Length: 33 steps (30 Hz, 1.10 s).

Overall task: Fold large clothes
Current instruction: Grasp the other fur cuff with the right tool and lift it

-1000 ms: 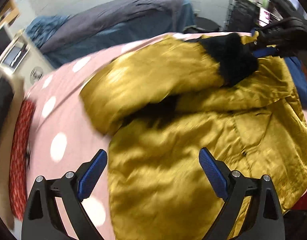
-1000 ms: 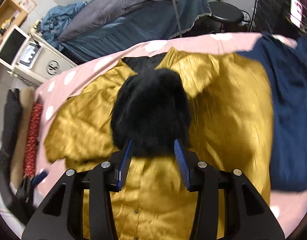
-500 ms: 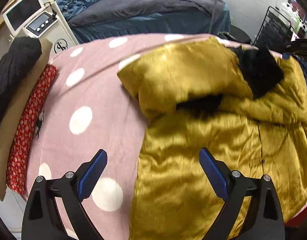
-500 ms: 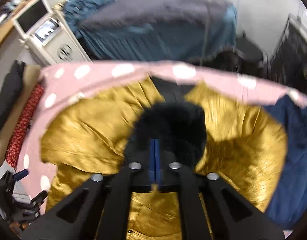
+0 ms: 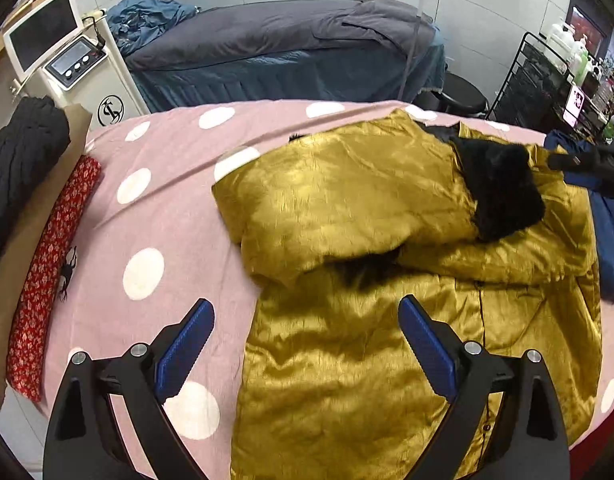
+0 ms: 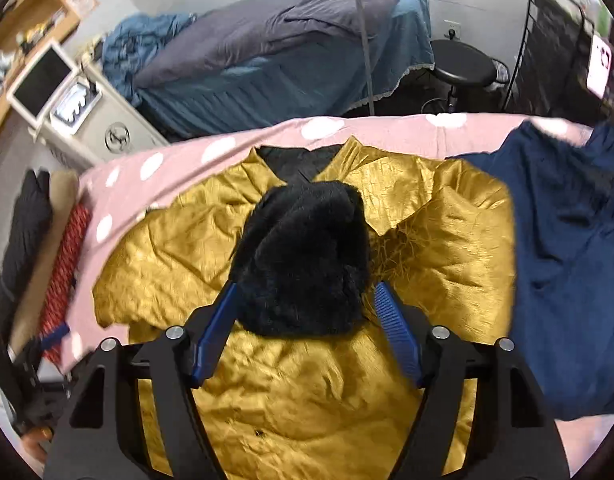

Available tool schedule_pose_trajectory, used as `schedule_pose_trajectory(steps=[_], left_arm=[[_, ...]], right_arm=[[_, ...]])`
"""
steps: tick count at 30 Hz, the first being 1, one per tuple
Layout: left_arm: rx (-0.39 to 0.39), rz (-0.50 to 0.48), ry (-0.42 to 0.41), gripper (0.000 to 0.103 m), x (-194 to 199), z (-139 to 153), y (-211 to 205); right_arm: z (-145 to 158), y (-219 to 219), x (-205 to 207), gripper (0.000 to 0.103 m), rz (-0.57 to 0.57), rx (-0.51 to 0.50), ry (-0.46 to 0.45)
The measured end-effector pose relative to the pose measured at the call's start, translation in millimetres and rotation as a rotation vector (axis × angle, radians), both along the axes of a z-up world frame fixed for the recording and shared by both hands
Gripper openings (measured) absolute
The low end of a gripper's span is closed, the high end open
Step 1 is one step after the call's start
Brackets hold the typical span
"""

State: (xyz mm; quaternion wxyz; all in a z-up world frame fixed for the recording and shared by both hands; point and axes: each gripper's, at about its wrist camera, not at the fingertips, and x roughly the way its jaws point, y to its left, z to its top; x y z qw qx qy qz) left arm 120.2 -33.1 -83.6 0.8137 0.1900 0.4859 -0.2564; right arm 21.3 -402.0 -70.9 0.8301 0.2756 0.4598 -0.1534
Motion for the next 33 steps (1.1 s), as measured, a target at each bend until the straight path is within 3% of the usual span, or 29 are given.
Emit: schedule_pose_trajectory(steps=[5, 9, 10, 11, 12, 14, 19, 23, 27, 31, 33], left_arm=[[0.019, 0.046, 0.036, 0.091, -5, -9, 22], [0.024, 0.087, 0.054, 0.091, -3, -13, 36], [0.024, 0.096, 0.056, 0.091, -2, -12, 38], [0.024, 0.102, 0.056, 0.091, -1, -12, 39], [0.024, 0.105, 0.055, 0.091, -1, -12, 40], [0.024, 0.111, 0.05, 0.091, 2, -10, 40], [0.014, 0.094, 0.035, 0.091, 10, -5, 28], [-0.016, 0.079, 0.031, 0.091, 18, 1, 17], [-0.046, 0.063, 0.036, 0.091, 24, 4, 2], [-0.029, 0.004, 0.039, 0.091, 22, -4, -19], [0.014, -0.024, 0.032, 0.091, 19, -12, -32]], right_arm=[[-25, -1, 34, 0.07, 0.054, -0.037, 0.056], [-45, 4, 53, 0.068, 0.124, 0.013, 0.074], [-48, 6, 55, 0.06, 0.136, 0.008, 0.088], [-50, 11, 56, 0.034, 0.141, -0.025, 0.117], [-48, 16, 55, 0.024, 0.145, -0.055, 0.13], [-33, 24, 45, 0.017, 0.145, -0.083, 0.074], [22, 44, 5, 0.015, 0.119, -0.183, -0.039], [39, 52, -34, 0.015, 0.08, -0.297, -0.02], [8, 42, -56, 0.015, 0.034, -0.312, 0.089], [-38, 21, -67, 0.014, -0.048, -0.212, 0.233], [-49, 12, -75, 0.014, -0.105, -0.109, 0.239]])
